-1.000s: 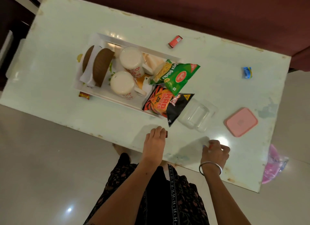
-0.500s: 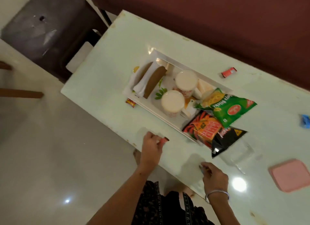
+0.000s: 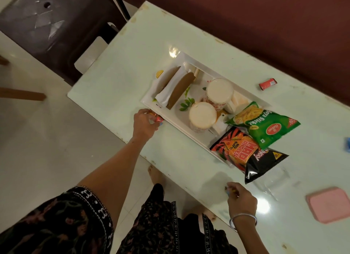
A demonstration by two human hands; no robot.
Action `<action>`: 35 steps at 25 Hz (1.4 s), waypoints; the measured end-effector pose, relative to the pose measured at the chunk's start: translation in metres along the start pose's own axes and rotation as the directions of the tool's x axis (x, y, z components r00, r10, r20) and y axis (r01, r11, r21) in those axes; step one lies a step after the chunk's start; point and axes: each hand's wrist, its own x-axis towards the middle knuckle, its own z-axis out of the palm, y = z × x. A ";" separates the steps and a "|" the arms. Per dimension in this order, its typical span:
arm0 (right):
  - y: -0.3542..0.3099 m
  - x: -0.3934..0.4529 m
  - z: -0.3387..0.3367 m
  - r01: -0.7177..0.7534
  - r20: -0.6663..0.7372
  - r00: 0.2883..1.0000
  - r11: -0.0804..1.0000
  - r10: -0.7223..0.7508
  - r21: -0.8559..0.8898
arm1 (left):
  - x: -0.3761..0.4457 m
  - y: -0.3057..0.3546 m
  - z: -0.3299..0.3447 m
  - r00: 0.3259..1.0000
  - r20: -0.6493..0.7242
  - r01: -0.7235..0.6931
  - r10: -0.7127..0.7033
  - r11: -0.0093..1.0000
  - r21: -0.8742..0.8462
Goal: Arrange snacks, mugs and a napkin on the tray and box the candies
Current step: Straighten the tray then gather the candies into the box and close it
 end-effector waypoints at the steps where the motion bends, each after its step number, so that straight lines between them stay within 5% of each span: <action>1: -0.001 0.000 0.001 0.004 0.002 1.000 1.000 -0.004 0.001 | 0.000 0.000 0.002 1.000 -0.001 0.008 -0.008 1.000 -0.020; 8: -0.002 -0.005 0.005 0.040 0.002 0.999 0.999 -0.040 -0.032 | -0.042 -0.003 0.019 0.971 0.062 -0.237 0.229 0.916 0.323; 15: 0.012 -0.014 -0.021 -0.029 0.000 1.000 0.998 0.029 0.050 | -0.168 0.011 0.064 0.938 0.275 -0.268 0.210 0.944 0.193; 19: 0.027 -0.028 -0.053 -0.073 -0.127 0.986 0.959 0.112 0.273 | -0.251 0.042 0.108 0.772 0.591 -0.310 0.233 0.950 0.030; 26: 0.036 -0.001 -0.104 -0.027 -0.388 0.895 0.893 0.222 0.449 | -0.259 0.155 0.173 0.914 0.384 -0.006 0.130 0.951 -0.309; 35: 0.029 0.035 -0.112 -0.014 -0.328 0.924 0.873 0.198 0.488 | -0.240 0.186 0.207 0.913 0.397 0.010 0.093 0.968 -0.249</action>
